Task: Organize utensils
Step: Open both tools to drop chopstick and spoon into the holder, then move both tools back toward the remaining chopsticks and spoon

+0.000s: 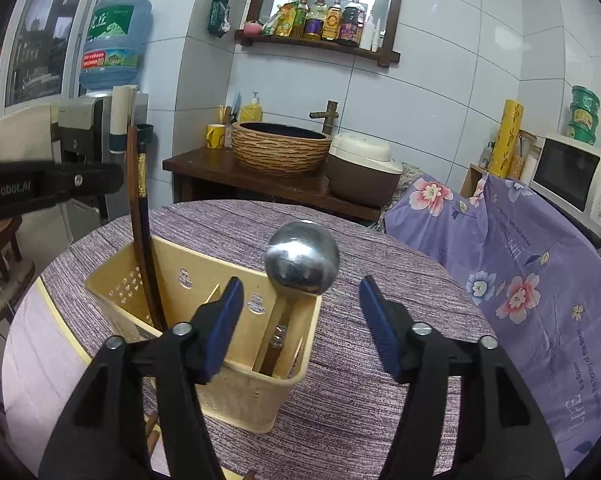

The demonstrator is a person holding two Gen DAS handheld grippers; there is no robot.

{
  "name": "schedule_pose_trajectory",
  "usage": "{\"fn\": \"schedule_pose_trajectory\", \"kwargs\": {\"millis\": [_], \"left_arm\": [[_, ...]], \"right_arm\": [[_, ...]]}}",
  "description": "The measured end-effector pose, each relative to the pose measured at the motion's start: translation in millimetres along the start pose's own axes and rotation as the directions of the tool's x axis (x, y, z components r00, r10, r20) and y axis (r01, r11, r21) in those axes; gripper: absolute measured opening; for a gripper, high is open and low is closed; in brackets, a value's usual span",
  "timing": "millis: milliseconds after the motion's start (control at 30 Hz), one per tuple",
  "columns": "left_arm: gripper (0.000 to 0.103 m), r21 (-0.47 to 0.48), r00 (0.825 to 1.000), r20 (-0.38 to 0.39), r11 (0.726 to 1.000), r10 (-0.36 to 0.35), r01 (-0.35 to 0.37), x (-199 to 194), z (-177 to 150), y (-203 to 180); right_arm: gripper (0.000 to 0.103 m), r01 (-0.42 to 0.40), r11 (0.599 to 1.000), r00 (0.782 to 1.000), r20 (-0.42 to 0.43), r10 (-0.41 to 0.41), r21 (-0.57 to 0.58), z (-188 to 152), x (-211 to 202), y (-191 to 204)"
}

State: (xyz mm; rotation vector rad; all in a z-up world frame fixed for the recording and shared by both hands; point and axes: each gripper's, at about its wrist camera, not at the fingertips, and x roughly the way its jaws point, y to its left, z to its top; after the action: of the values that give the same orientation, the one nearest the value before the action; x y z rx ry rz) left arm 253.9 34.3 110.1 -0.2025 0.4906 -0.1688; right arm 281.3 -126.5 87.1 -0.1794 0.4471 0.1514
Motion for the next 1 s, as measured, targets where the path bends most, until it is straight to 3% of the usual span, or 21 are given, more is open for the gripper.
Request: {"fn": "schedule_pose_trajectory", "kwargs": {"millis": [33, 100, 133, 333, 533, 633, 1000], "left_arm": [[0.019, -0.001, 1.000, -0.002, 1.000, -0.002, 0.002, -4, -4, 2], [0.057, -0.011, 1.000, -0.007, 1.000, 0.004, -0.004, -13, -14, 6], [0.060, -0.021, 1.000, -0.007, 1.000, 0.007, -0.007, -18, -22, 10], [0.061, -0.010, 0.993, -0.111, 0.999, 0.051, -0.052, -31, -77, 24], [0.059, 0.049, 0.966, -0.240, 0.995, 0.093, -0.084, -37, -142, 23], [0.051, 0.059, 0.950, -0.298, 0.996, 0.087, -0.073, -40, -167, 22], [0.040, 0.098, 0.929, -0.365, 0.995, 0.059, -0.024, -45, -201, 5]], "right_arm": [[0.064, 0.001, 1.000, 1.000, 0.000, -0.001, 0.005, -1, -4, -2], [0.067, 0.013, 1.000, 1.000, -0.015, -0.012, 0.014, -7, -14, -4], [0.068, 0.020, 1.000, 0.999, -0.033, -0.019, 0.021, -13, -19, -5], [0.069, 0.019, 0.996, 0.989, -0.147, -0.006, 0.082, -60, -40, -8], [0.069, 0.012, 0.992, 0.961, -0.276, 0.024, 0.128, -119, -49, 1], [0.069, 0.000, 0.990, 0.939, -0.339, 0.049, 0.143, -146, -52, 7], [0.073, -0.028, 0.988, 0.908, -0.409, 0.087, 0.149, -172, -61, 27]]}}
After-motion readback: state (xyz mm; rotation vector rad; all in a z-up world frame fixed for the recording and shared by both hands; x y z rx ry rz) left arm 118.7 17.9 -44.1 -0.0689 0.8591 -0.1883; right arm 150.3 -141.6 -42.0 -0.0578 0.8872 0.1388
